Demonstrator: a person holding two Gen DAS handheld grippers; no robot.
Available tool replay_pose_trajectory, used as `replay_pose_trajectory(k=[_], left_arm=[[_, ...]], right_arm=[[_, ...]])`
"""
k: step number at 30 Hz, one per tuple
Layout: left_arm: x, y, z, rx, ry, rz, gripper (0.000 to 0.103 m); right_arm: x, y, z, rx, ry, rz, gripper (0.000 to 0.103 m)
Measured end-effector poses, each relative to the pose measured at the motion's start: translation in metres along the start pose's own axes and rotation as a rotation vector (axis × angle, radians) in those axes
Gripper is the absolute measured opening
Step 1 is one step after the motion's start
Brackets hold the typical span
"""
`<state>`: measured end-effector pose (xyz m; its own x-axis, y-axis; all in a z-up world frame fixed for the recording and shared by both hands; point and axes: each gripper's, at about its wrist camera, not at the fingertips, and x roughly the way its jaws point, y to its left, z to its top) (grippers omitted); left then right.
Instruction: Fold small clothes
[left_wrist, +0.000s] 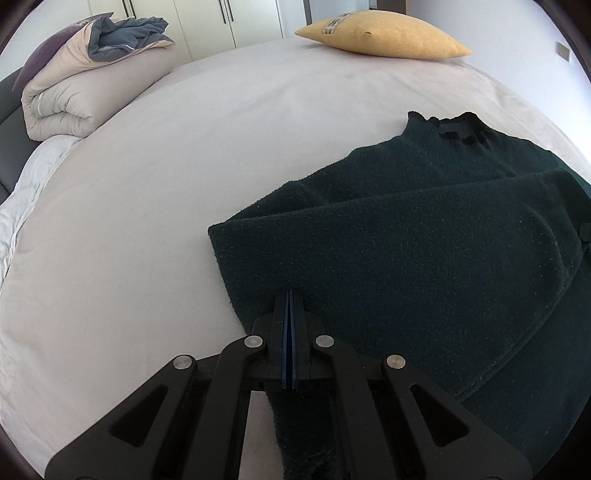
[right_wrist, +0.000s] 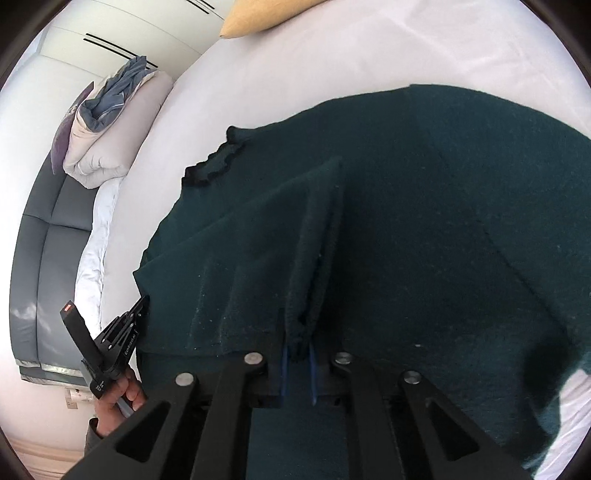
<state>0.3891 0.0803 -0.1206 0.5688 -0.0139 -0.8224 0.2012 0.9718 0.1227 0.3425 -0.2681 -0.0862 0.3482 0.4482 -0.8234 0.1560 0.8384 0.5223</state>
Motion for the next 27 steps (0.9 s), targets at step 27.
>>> replay_pose_trajectory(k=[27], left_arm=[[0.000,-0.006,-0.007,0.047,-0.031,0.040,0.000]], right_arm=[[0.028,-0.015,-0.006,0.165,-0.097,0.244,0.000]])
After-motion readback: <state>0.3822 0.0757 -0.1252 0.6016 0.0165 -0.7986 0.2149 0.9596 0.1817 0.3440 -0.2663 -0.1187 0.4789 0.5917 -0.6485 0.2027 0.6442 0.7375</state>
